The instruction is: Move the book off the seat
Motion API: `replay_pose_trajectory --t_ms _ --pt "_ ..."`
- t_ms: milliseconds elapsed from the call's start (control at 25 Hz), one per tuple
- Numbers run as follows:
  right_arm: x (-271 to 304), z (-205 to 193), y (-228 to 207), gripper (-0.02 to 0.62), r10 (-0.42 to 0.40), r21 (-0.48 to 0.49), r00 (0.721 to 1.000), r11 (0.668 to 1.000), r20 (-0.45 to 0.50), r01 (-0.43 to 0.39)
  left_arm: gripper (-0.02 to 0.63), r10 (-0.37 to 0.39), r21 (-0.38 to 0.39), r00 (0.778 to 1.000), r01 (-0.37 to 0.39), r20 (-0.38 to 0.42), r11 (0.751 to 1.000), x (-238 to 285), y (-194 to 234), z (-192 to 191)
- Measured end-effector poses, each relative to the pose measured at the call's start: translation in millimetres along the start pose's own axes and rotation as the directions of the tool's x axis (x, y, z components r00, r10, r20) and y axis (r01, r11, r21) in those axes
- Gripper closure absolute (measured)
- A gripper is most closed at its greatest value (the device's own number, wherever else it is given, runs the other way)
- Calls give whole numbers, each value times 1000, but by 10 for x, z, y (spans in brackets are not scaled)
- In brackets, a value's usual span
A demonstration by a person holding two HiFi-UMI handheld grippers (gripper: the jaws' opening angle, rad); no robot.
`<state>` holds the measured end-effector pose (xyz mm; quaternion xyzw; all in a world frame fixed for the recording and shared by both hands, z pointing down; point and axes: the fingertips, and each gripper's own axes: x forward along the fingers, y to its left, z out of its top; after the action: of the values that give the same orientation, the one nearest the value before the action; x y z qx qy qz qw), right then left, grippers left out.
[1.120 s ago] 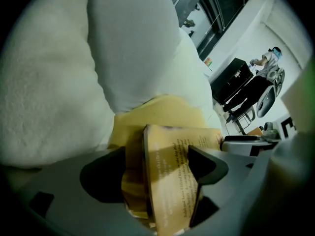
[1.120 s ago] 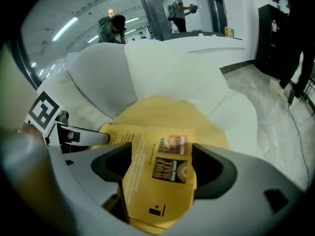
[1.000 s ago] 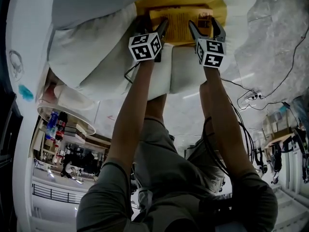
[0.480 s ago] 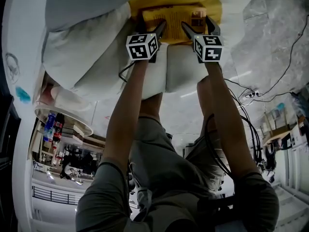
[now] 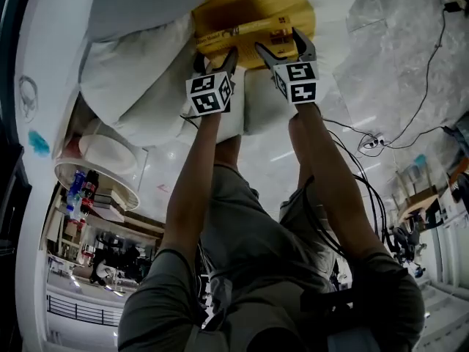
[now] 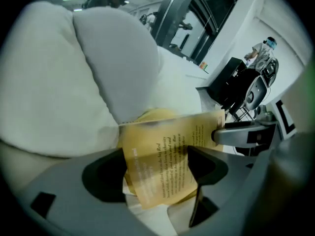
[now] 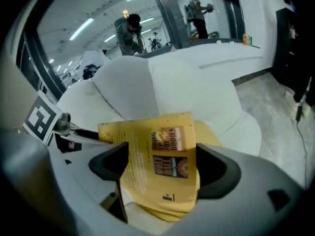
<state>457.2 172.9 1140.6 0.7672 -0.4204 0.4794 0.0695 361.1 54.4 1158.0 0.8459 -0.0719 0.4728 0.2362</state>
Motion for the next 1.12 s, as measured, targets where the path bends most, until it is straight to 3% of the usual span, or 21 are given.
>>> replay_pose_trajectory --t_ms 200,400,600,720,920,1040,1120 --pt "-632 484 203 190 -9 -26 997 1000 75 11 219 12 -7 995 -11 100 1000 -694 -293 469" --pt "-1301 1105 453 190 -17 -40 990 999 137 23 219 19 108 981 -40 192 993 -1467 -589 1240" --pt "-2150 1814 778 190 -9 -61 973 998 230 24 219 27 141 952 -73 304 987 -2480 -969 1914" --pt "-2671 2343 925 190 9 -95 951 995 309 21 219 26 165 919 -98 393 981 -3075 -1241 2383" --pt "-3644 3037 1362 190 58 -179 909 984 412 19 219 17 171 858 -121 513 978 -4209 -1638 2800" --pt "-4200 3461 1610 190 102 -254 872 967 479 26 219 9 163 795 -136 607 977 -4817 -1862 3056" --pt "-4554 3785 1746 190 129 -286 827 957 548 40 219 -1 169 733 -155 680 973 -5199 -2006 3306"
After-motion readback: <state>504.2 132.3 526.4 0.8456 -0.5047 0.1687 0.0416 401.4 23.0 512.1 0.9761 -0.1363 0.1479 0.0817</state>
